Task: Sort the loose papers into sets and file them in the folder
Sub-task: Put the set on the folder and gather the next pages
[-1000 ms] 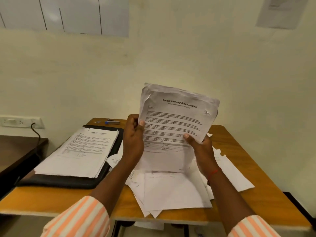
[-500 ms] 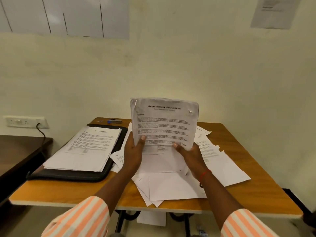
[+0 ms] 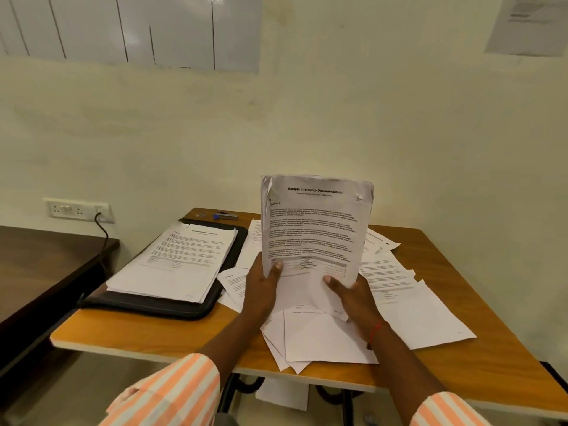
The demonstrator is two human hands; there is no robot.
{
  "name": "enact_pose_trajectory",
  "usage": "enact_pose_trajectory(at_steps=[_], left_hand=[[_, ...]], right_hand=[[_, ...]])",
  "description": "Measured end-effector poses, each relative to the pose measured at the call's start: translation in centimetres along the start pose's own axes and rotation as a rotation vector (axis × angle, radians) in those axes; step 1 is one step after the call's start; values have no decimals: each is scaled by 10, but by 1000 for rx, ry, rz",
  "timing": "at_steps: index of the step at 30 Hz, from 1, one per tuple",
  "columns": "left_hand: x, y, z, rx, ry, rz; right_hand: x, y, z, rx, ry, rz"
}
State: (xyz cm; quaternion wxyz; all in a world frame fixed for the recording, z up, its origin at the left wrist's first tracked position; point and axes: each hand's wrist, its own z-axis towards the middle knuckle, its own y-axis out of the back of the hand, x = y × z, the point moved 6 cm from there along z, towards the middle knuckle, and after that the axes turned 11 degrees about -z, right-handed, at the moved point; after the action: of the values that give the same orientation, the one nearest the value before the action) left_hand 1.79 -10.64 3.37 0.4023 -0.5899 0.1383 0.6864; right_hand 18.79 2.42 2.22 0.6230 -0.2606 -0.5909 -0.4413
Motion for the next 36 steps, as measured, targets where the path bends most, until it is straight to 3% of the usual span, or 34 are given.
enact_pose_trajectory(at_steps=[9,14,21,25,28,33,36], left_hand=[[6,16,-1,1,39,30],[21,23,-6,12,44,70],[13,23,-6,7,86,100],[14,24,-11,23,159,120],[14,23,-17,63,277,123],[-7,26,-9,128,360,194],[-29,34,15,29,349,153]], right_hand=[[13,4,1,-5,56,31],[-13,-2,-11,42,59,-68],[18,10,1,30,201,-197],[47,23,20,-34,207,-157],[63,27,36,-78,247,-265],[51,19,30,-26,198,-217],[35,6,20,43,152,-167]])
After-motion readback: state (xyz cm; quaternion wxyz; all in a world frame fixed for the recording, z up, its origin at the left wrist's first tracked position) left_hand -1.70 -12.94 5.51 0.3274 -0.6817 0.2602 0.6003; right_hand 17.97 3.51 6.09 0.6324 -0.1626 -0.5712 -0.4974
